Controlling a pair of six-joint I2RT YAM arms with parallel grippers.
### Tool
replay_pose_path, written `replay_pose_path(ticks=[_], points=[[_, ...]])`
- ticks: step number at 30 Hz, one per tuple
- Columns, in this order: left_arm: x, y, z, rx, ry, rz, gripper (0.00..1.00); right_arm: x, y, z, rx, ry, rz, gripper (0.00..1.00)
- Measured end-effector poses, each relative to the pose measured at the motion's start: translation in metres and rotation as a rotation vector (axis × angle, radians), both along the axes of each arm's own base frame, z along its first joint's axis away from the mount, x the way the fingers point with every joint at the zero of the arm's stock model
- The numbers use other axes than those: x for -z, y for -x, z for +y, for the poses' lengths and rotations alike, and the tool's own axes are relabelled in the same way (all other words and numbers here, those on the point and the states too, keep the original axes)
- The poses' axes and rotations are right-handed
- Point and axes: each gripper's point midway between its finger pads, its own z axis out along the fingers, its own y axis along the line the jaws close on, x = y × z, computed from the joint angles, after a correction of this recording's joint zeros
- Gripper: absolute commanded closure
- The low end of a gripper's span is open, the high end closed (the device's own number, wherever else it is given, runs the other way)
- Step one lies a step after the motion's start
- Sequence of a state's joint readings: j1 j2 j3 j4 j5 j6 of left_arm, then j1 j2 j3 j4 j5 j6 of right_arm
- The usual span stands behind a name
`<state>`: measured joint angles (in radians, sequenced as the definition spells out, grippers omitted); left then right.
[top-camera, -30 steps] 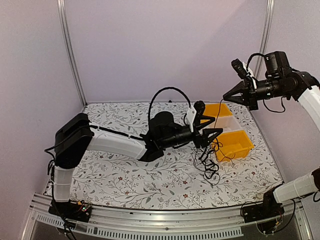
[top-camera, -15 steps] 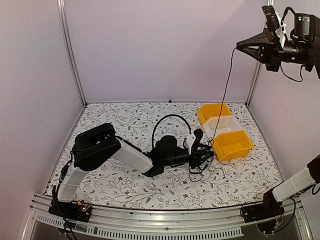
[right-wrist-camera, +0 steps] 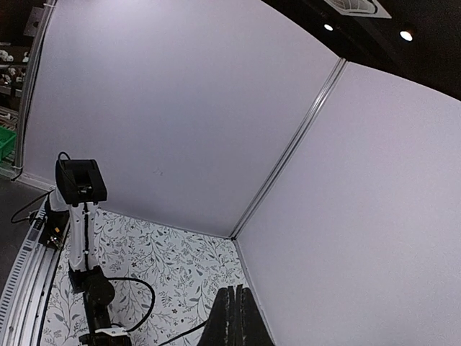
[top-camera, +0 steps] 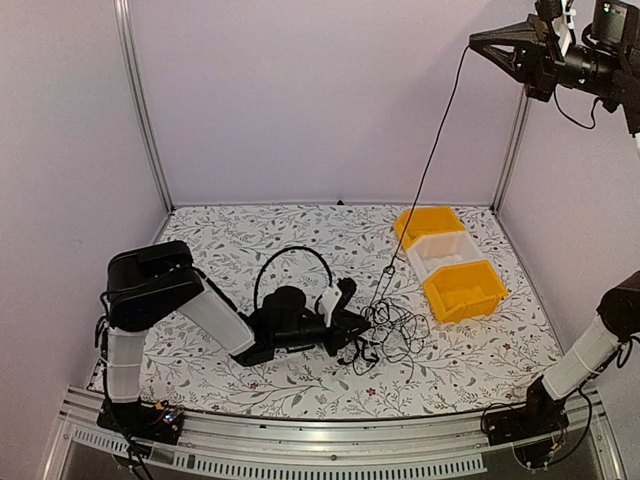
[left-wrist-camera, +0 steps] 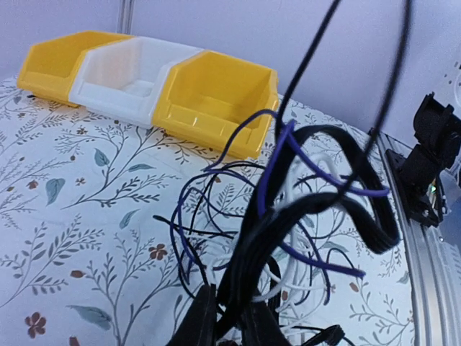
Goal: Untangle the cables
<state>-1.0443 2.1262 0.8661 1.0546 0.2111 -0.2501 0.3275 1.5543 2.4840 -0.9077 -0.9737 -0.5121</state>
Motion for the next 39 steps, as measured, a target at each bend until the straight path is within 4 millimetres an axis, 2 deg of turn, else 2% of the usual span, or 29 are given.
replay_pose_path(ticks=[2, 5, 7, 8, 10, 11, 15, 17, 18, 20, 22, 23, 24, 26, 28, 31, 35, 39], points=[[0.002, -0.003, 0.019, -0.034, -0.020, 0.010, 1.00, 0.001, -0.010, 0.001, 0.023, -0.002, 0.004, 1.00], [-0.007, -0.006, 0.051, -0.093, -0.027, 0.000, 1.00, 0.003, -0.024, 0.001, 0.066, -0.006, 0.011, 1.00], [-0.018, -0.008, 0.072, -0.141, -0.028, -0.022, 1.00, 0.012, -0.035, 0.002, 0.088, -0.005, 0.030, 1.00], [-0.025, -0.009, 0.082, -0.165, -0.025, -0.036, 1.00, 0.023, -0.043, 0.004, 0.096, 0.001, 0.049, 1.00], [-0.041, -0.010, 0.102, -0.216, -0.017, -0.073, 1.00, 0.061, -0.060, 0.009, 0.111, 0.026, 0.126, 1.00], [-0.050, -0.010, 0.111, -0.237, -0.013, -0.094, 1.00, 0.089, -0.070, 0.011, 0.122, 0.047, 0.188, 1.00], [-0.086, -0.010, 0.130, -0.289, 0.003, -0.161, 1.00, 0.222, -0.107, 0.019, 0.159, 0.160, 0.477, 1.00], [-0.096, -0.010, 0.135, -0.304, -0.012, -0.172, 1.00, 0.287, -0.110, 0.017, 0.187, 0.226, 0.612, 1.00], [-0.097, -0.010, 0.136, -0.309, -0.024, -0.172, 1.00, 0.313, -0.108, 0.014, 0.203, 0.257, 0.663, 1.00], [-0.090, -0.011, 0.141, -0.320, -0.072, -0.155, 1.00, 0.345, -0.105, 0.008, 0.235, 0.302, 0.717, 1.00], [-0.072, -0.012, 0.147, -0.338, -0.144, -0.126, 0.98, 0.366, -0.102, 0.001, 0.268, 0.337, 0.736, 1.00], [-0.062, -0.012, 0.151, -0.349, -0.184, -0.111, 0.87, 0.374, -0.099, -0.005, 0.291, 0.351, 0.739, 1.00], [-0.051, -0.013, 0.155, -0.363, -0.230, -0.095, 0.75, 0.378, -0.097, -0.008, 0.304, 0.357, 0.739, 1.00], [-0.032, -0.014, 0.163, -0.387, -0.303, -0.069, 0.62, 0.382, -0.093, -0.017, 0.332, 0.368, 0.732, 1.00], [-0.010, -0.017, 0.172, -0.422, -0.395, -0.029, 0.55, 0.380, -0.090, -0.020, 0.339, 0.367, 0.712, 1.00], [0.003, -0.019, 0.176, -0.440, -0.481, -0.019, 0.51, 0.372, -0.086, -0.019, 0.319, 0.356, 0.692, 1.00], [-0.015, -0.021, 0.164, -0.452, -0.493, -0.068, 0.49, 0.351, -0.081, -0.010, 0.269, 0.337, 0.667, 1.00], [-0.056, -0.009, 0.139, -0.379, -0.400, -0.156, 0.41, 0.301, -0.076, 0.009, 0.189, 0.291, 0.572, 1.00]])
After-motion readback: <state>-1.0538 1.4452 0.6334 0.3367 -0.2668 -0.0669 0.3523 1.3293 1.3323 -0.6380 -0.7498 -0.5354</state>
